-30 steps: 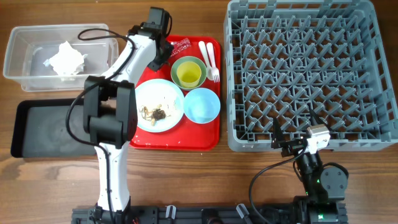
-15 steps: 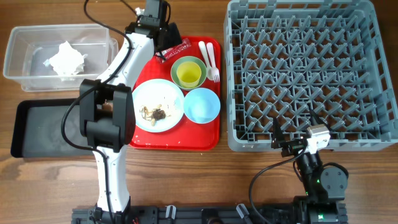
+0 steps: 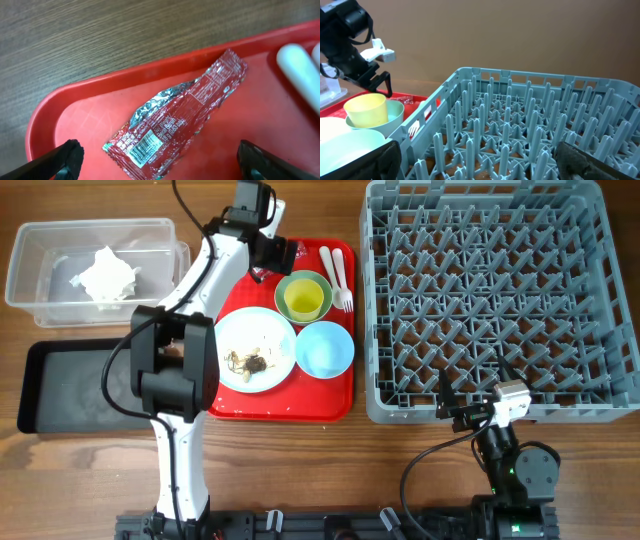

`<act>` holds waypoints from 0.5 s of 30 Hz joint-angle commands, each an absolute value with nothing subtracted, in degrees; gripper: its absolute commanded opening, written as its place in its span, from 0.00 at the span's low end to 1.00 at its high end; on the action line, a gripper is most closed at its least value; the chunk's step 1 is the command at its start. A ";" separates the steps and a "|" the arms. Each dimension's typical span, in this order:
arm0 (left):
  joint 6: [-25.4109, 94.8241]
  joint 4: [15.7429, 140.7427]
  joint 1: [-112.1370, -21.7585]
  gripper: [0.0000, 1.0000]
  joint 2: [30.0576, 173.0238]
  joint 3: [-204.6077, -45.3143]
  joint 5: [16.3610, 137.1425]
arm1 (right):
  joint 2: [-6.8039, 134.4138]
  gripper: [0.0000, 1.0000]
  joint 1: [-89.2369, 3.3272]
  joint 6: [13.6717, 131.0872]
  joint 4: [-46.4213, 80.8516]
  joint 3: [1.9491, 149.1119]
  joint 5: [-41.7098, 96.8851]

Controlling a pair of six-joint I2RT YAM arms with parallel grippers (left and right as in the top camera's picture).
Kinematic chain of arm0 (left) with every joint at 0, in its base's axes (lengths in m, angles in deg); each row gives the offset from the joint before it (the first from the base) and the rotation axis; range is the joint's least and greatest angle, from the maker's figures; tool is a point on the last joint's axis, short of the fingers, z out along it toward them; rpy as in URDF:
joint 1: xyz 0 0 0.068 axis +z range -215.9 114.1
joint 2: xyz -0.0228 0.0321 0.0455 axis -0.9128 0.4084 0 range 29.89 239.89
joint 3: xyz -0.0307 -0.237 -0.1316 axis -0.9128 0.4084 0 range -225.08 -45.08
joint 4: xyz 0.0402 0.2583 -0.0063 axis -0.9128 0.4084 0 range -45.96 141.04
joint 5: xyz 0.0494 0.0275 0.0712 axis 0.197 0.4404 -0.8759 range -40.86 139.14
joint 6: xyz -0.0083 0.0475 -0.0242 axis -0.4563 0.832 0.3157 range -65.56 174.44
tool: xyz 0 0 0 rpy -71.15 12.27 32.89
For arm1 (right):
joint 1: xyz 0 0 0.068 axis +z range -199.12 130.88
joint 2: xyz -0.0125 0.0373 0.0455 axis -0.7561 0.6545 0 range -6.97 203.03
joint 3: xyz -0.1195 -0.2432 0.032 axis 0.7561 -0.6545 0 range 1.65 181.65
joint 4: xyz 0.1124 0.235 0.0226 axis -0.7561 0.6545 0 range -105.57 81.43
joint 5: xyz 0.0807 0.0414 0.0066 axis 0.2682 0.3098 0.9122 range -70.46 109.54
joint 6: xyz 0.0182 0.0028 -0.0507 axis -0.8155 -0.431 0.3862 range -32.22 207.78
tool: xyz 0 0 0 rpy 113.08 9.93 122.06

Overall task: Sort waste into correct bins and load items into the dishwasher rack
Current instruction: 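Lower the left gripper onto the red snack wrapper and grasp it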

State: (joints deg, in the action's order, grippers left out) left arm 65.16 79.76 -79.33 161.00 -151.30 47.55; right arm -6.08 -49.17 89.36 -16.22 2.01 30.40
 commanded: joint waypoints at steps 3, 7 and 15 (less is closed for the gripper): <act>70.76 79.24 -79.48 0.96 165.26 -151.04 48.25 | -6.32 1.00 -49.37 89.14 -16.35 1.95 29.85; 70.74 78.25 -79.48 0.92 165.59 -151.06 48.27 | -6.32 1.00 -49.37 89.12 -16.35 1.95 29.85; 70.74 75.92 -79.11 0.88 167.56 -151.06 48.47 | -6.32 1.00 -49.37 89.14 -16.35 1.95 29.85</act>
State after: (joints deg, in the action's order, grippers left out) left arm 69.67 76.64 -79.33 165.00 -151.30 47.55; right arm -6.08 -49.17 89.36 -16.22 2.01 30.42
